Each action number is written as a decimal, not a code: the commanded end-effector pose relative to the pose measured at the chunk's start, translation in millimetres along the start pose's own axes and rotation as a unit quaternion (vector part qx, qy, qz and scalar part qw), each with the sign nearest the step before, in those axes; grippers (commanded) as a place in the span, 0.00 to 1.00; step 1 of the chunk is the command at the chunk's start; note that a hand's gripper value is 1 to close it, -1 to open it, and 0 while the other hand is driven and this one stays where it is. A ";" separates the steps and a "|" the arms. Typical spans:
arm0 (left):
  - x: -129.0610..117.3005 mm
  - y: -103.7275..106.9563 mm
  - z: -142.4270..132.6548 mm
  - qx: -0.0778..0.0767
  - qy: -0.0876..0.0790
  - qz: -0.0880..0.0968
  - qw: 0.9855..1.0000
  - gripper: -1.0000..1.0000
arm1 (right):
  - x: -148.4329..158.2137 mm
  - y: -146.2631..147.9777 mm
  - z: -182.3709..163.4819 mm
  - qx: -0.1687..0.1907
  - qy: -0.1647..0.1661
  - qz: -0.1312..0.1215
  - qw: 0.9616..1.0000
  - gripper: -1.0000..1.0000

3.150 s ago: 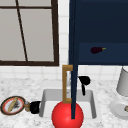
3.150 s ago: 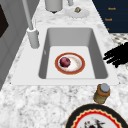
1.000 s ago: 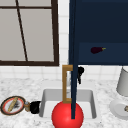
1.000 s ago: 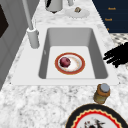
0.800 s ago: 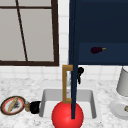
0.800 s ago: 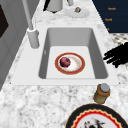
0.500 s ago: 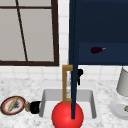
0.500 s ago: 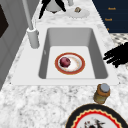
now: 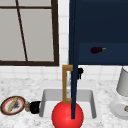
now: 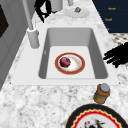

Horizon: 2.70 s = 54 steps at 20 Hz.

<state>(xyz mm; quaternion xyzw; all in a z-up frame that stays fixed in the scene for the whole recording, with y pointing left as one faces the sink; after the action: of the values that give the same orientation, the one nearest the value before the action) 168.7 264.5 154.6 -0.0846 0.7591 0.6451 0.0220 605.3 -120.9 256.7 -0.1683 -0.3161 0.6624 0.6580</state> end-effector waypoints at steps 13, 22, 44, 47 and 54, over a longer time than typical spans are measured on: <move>0.0 0.0 0.0 0.000 0.000 0.000 1.000 0.50 | 54.3 -41.7 -41.2 -0.016 0.010 0.026 0.999 1.00; 0.0 0.0 0.0 0.000 0.000 0.000 1.000 0.50 | 19.8 -44.2 -40.3 -0.046 0.033 0.081 0.995 0.00; 0.0 0.0 0.0 0.000 0.000 0.000 1.000 0.50 | -26.9 -39.1 -114.4 -0.043 0.025 0.150 0.987 0.00; 0.0 0.0 0.0 0.000 0.000 0.000 1.000 0.50 | -33.6 -30.9 -135.4 -0.025 0.013 0.149 0.988 0.00; 0.0 0.0 0.0 0.000 0.000 0.000 1.000 0.50 | -42.4 -44.2 -158.1 0.159 -0.044 0.082 0.983 0.00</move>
<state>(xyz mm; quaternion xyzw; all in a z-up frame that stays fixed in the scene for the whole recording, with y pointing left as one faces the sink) 168.7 264.5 154.6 -0.0846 0.7591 0.6451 0.0220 728.6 -134.3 183.4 -0.0289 -0.2178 0.7299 0.6473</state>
